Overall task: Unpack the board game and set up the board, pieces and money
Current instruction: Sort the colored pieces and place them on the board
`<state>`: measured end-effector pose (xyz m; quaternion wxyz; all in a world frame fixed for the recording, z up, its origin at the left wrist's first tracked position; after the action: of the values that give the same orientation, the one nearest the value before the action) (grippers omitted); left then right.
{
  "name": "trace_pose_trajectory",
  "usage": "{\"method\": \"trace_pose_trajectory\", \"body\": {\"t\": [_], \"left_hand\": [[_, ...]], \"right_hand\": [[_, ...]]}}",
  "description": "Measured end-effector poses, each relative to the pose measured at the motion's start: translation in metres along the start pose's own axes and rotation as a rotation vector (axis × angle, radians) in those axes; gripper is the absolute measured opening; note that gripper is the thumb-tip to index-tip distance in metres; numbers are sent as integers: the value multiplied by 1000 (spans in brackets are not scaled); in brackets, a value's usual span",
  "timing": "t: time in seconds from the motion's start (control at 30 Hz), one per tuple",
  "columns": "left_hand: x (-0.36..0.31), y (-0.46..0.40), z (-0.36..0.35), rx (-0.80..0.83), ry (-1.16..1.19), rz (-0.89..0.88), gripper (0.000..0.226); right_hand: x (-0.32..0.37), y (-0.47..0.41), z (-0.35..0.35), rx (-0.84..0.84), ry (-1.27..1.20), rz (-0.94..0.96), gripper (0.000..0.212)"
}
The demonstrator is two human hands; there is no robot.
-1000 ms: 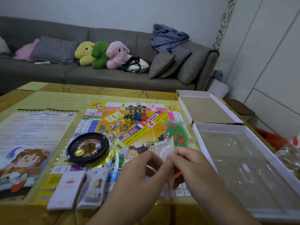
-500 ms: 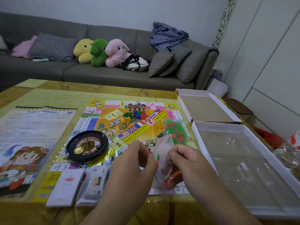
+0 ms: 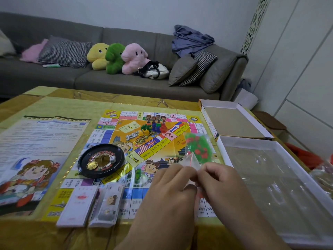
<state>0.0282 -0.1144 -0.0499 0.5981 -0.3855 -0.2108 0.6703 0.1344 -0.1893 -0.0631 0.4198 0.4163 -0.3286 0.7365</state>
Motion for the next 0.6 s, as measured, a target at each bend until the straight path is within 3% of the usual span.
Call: {"method": "trace_pose_trajectory", "body": {"t": [0.2, 0.3, 0.43, 0.6], "left_hand": [[-5, -1, -5, 87, -69, -155, 35], [-6, 6, -17, 256, -60, -165, 34], [8, 16, -21, 503, -9, 35, 47], [30, 7, 0, 315, 259, 463, 52]], "right_hand": [[-1, -5, 4, -59, -31, 4, 33], [-1, -3, -3, -14, -93, -1, 38], [-5, -7, -5, 55, -249, -91, 34], [-23, -29, 9, 72, -302, -166, 31]]}}
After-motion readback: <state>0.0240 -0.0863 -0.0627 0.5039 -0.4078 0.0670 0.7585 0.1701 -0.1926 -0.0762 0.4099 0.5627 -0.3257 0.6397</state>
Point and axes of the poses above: each hand's wrist, its own y-axis away from the middle knuckle, its own z-axis out of the back of the hand, x = y × z, the point moved 7 cm from there along -y, towards the middle knuckle, and after that the axes turned 12 degrees about -x, right-handed, at the moved point
